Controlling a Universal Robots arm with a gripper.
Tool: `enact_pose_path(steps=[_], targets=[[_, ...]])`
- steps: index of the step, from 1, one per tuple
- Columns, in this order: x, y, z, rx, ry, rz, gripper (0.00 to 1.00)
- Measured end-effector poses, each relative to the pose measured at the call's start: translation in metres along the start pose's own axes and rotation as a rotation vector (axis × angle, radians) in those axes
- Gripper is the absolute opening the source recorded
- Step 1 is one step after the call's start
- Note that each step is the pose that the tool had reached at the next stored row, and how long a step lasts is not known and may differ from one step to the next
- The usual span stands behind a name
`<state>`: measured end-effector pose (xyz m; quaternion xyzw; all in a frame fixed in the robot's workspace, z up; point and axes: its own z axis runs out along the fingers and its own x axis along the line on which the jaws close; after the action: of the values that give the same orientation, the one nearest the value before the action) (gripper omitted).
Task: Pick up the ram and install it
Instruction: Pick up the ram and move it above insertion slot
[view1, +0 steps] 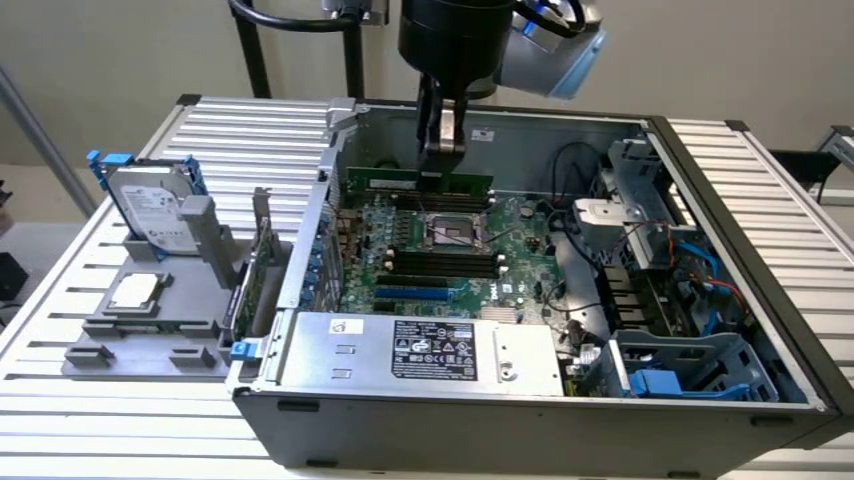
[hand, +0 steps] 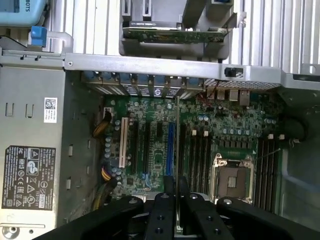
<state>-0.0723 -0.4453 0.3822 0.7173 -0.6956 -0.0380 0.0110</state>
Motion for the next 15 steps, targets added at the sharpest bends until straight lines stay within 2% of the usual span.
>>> enact_pose_path(steps=[9,12,15], targets=[[-0.016,-0.026,0.0071,0.0003,-0.0026,0.0,0.14],[-0.017,-0.035,0.0079,0.0028,-0.0086,-0.001,0.14],[-0.017,-0.0411,0.0086,0.0082,-0.0158,-0.001,0.14]])
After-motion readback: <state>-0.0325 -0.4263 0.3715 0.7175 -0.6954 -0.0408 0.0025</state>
